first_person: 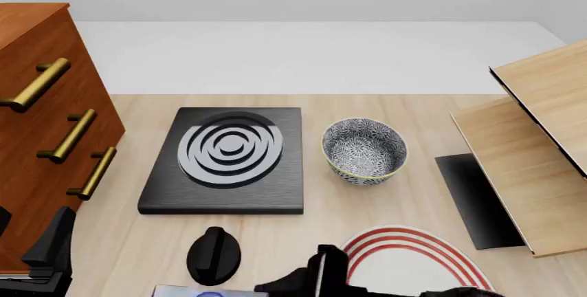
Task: Pick up the cream cheese and put it in the bowl.
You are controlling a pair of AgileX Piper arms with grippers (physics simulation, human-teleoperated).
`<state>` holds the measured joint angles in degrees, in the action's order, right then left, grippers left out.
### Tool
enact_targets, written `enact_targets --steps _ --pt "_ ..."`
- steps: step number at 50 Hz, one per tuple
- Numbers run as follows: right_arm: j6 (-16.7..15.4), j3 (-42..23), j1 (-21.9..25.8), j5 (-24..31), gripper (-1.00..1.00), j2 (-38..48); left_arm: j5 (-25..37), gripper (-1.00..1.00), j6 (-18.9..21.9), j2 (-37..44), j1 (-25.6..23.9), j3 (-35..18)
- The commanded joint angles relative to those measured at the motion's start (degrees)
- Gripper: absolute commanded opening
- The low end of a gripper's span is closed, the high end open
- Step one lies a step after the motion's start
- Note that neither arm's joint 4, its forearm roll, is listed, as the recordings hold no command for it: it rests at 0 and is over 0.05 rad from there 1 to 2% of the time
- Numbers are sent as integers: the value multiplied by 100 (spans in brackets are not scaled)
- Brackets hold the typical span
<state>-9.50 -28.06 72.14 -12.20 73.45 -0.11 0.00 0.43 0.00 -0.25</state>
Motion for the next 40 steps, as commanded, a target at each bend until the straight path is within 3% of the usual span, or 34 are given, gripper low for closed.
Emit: enact_targets --steps 1,15,23,24,33,40 --pt "-55 195 -442 516 -100 -951 0 100 0 0 0 0" --pt "-267 275 -1423 1571 -100 -2138 0 100 0 0 0 0" --pt "-205 90 -1837 2131 -100 -2630 0 100 0 0 0 0" --pt "-27 -16 -1994 2306 -100 -2820 0 100 0 0 0 0" --pt "-12 -278 -2635 2804 -100 -2778 0 100 0 0 0 0" --pt "-184 -475 -2846 3022 -100 -2792 0 100 0 0 0 0"
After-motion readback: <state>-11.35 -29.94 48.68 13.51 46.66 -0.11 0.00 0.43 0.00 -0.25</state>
